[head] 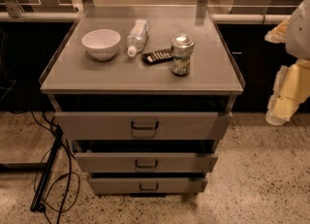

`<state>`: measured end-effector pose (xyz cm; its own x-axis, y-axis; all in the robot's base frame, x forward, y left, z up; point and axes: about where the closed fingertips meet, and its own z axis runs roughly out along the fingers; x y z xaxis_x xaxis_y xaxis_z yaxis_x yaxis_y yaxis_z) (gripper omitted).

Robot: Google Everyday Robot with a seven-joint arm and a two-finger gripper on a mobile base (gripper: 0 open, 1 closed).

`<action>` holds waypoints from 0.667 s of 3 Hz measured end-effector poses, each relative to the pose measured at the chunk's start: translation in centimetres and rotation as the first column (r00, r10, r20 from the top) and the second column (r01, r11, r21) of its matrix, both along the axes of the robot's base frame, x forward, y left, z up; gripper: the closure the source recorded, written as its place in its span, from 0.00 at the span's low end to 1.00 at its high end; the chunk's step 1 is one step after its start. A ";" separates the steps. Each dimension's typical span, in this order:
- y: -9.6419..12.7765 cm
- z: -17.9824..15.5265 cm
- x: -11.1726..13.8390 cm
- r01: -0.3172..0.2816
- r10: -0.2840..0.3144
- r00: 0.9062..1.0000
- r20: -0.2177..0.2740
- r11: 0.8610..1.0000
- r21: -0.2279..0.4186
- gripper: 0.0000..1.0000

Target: Open top drawer

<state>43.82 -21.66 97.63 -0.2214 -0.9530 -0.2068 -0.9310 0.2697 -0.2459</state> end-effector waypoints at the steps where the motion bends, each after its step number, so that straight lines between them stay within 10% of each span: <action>1: 0.0 0.0 0.0 0.000 0.000 1.000 0.000 1.000 0.000 0.00; 2: 1.0 -2.3 -0.6 -0.016 0.016 1.000 -0.021 1.000 0.012 0.00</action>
Offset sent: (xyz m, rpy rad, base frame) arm -0.0167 0.0251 -0.0669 0.0317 0.0792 0.0428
